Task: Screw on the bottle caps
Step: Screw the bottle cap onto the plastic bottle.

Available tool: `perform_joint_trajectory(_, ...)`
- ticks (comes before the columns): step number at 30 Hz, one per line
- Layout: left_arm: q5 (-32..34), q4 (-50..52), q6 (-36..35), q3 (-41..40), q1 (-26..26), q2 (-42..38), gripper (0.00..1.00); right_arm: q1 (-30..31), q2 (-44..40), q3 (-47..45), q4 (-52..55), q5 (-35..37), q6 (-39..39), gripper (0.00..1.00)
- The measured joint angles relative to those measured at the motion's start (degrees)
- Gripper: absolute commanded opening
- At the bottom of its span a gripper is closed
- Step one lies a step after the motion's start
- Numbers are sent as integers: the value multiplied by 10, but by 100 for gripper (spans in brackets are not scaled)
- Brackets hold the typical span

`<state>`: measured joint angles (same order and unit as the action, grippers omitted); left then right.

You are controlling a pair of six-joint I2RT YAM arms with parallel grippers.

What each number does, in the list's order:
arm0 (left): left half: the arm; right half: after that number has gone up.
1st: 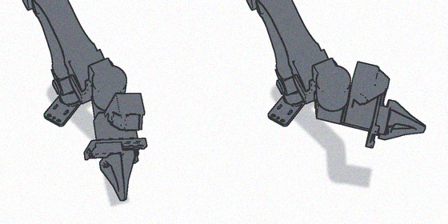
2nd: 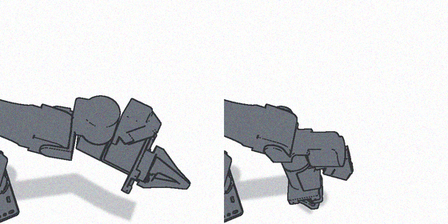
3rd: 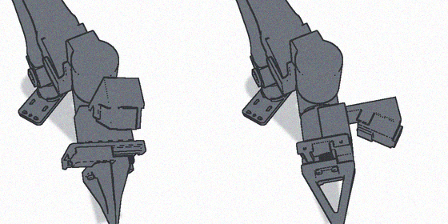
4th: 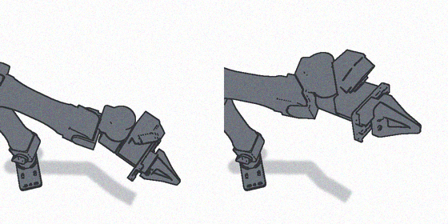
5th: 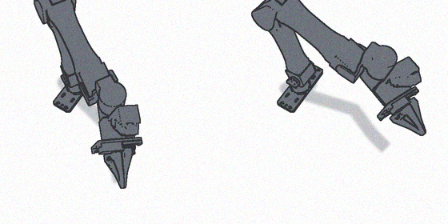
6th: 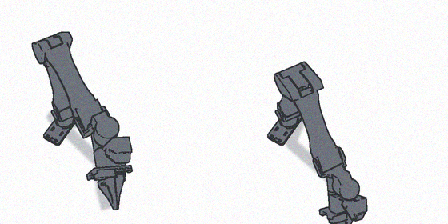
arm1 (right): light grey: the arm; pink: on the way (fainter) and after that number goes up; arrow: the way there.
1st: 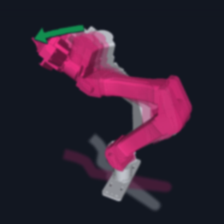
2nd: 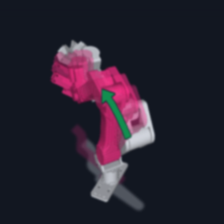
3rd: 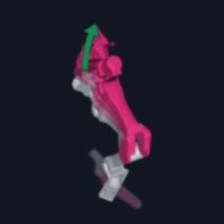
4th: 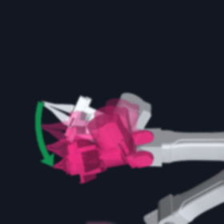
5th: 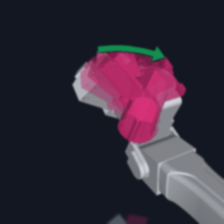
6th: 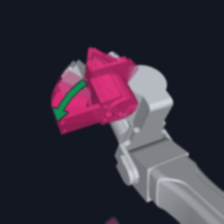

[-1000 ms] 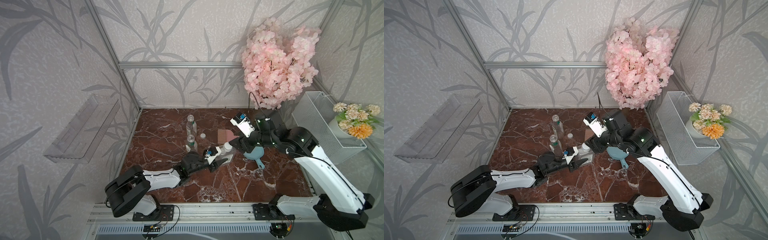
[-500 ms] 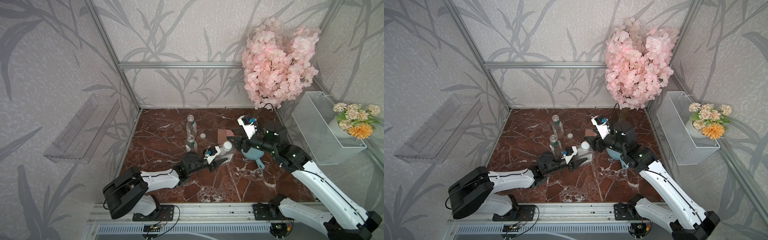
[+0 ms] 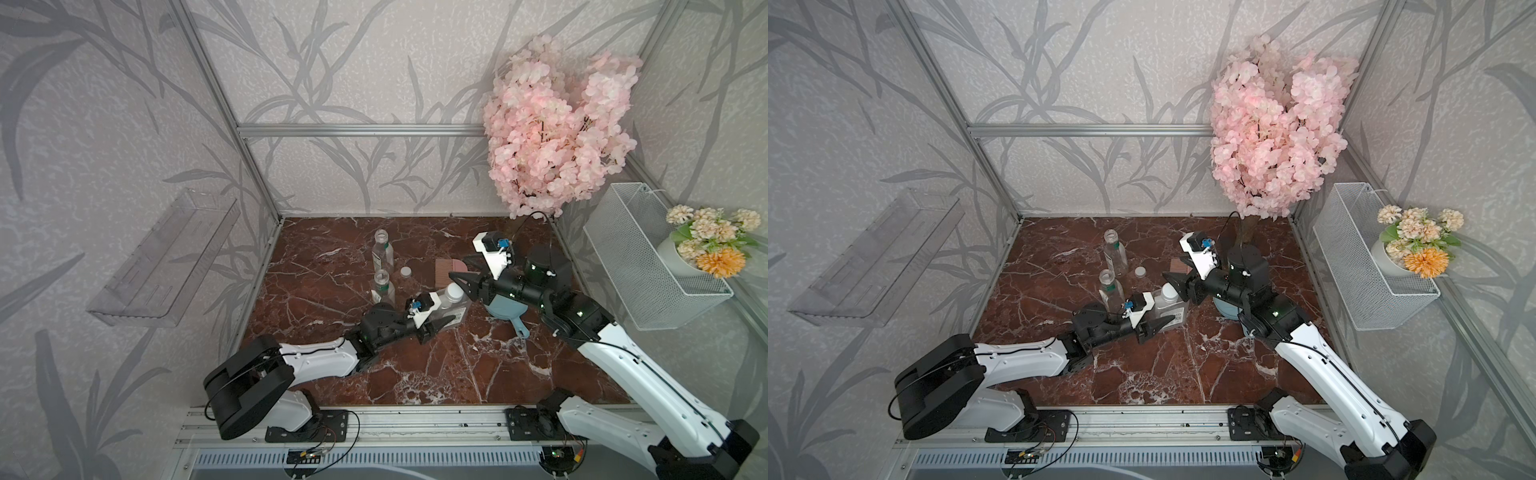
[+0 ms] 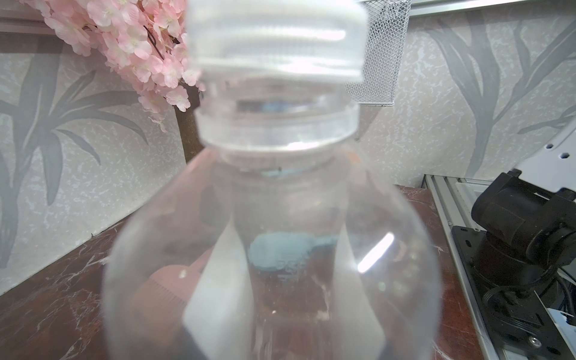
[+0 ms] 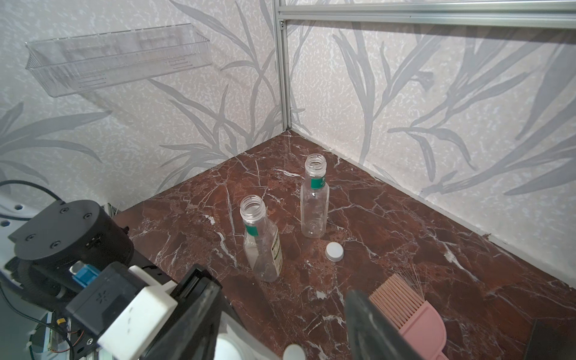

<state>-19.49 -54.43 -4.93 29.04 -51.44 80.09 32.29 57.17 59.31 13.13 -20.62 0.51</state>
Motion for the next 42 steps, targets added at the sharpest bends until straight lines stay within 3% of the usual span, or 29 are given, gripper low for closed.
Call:
perform_joint_trajectory(27,0,9,0,0,0,0,23,0,13,-25,-3,-4,7,66)
perform_joint_trajectory(42,1,15,5,0,1,0,23,-3,-9,-84,-88,-5,-11,65)
